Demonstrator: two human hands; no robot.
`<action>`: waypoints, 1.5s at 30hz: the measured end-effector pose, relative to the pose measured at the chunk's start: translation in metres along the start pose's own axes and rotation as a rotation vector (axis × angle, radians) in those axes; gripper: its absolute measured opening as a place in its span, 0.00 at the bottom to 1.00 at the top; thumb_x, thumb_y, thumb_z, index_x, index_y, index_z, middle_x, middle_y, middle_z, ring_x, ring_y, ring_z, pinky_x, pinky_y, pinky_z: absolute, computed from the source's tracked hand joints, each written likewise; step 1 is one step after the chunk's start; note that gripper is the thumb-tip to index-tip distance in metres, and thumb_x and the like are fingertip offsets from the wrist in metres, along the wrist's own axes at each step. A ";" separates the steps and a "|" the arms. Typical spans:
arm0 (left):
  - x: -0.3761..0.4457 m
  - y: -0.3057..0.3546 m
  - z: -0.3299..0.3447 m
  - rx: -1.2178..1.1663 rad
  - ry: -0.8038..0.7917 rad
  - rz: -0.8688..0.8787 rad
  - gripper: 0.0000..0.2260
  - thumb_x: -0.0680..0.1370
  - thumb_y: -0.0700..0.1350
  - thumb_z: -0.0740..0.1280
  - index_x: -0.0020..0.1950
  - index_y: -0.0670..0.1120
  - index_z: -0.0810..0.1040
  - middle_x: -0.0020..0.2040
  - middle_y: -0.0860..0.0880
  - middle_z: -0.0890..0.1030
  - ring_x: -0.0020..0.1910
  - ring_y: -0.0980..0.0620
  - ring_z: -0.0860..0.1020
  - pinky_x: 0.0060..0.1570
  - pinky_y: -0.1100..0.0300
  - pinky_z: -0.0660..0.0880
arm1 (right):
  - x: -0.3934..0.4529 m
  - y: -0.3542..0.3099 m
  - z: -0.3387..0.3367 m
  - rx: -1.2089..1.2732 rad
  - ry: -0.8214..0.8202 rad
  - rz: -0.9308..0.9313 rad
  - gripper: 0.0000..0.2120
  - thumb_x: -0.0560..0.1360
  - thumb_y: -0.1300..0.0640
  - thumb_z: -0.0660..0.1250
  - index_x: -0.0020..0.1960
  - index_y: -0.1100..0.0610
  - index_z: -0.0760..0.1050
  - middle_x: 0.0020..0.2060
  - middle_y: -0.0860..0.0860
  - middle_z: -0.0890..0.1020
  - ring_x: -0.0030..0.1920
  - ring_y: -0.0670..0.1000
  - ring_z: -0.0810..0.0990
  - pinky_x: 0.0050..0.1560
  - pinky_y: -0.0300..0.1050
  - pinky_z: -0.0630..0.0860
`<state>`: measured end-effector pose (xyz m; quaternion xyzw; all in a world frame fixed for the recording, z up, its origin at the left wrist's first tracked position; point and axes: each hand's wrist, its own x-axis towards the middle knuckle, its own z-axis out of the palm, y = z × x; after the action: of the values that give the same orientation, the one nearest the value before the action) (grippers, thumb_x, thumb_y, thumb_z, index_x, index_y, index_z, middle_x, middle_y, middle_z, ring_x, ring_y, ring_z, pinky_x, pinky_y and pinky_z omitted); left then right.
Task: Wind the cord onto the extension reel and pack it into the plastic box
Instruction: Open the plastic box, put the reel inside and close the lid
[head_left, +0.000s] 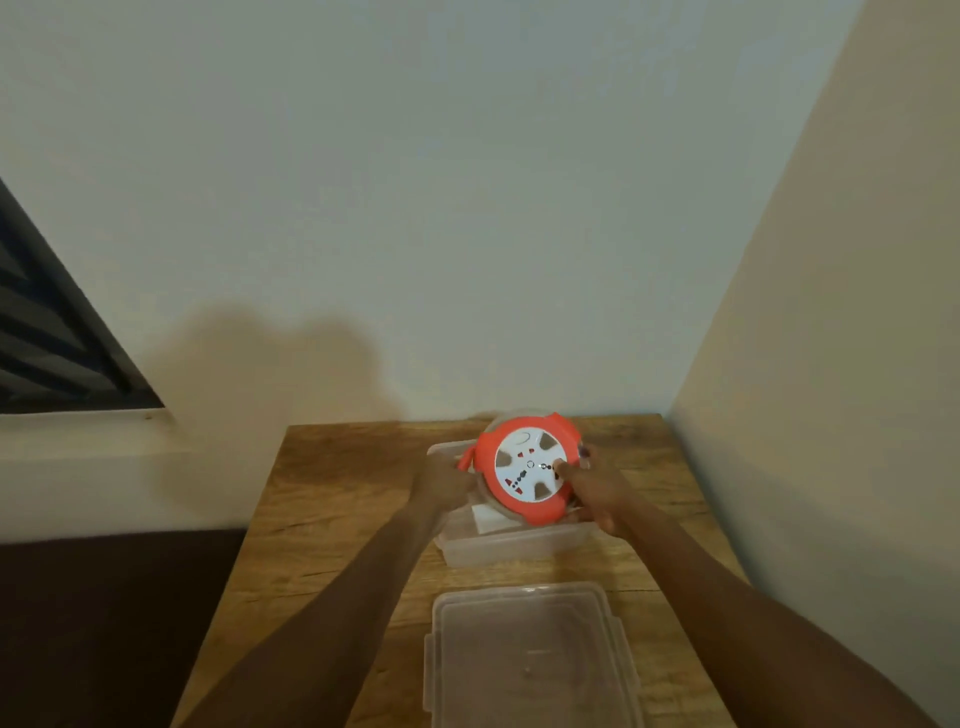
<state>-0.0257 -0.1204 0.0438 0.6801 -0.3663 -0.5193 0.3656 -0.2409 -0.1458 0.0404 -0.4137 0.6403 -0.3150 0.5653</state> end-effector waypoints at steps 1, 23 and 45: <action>0.002 -0.003 0.003 0.129 0.037 -0.005 0.05 0.75 0.30 0.70 0.49 0.35 0.82 0.35 0.46 0.78 0.34 0.50 0.77 0.35 0.59 0.72 | 0.002 -0.002 -0.002 -0.068 -0.008 0.009 0.20 0.80 0.57 0.66 0.70 0.53 0.65 0.52 0.57 0.81 0.44 0.56 0.83 0.39 0.55 0.82; 0.022 -0.035 0.046 0.473 -0.124 -0.015 0.21 0.81 0.33 0.67 0.75 0.40 0.74 0.73 0.42 0.78 0.67 0.40 0.78 0.66 0.49 0.79 | 0.021 0.002 0.034 -1.047 0.141 -0.193 0.14 0.75 0.64 0.70 0.60 0.58 0.77 0.51 0.53 0.84 0.49 0.52 0.83 0.46 0.43 0.79; -0.020 -0.046 0.015 0.501 0.422 0.512 0.08 0.79 0.41 0.72 0.58 0.43 0.83 0.55 0.49 0.83 0.52 0.51 0.79 0.50 0.59 0.79 | -0.007 0.018 0.004 -0.790 0.396 -0.481 0.06 0.77 0.54 0.68 0.43 0.53 0.78 0.33 0.47 0.81 0.34 0.47 0.80 0.31 0.37 0.73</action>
<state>-0.0387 -0.0829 0.0094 0.7264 -0.5559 -0.1555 0.3731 -0.2397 -0.1314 0.0270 -0.6644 0.6920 -0.2425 0.1447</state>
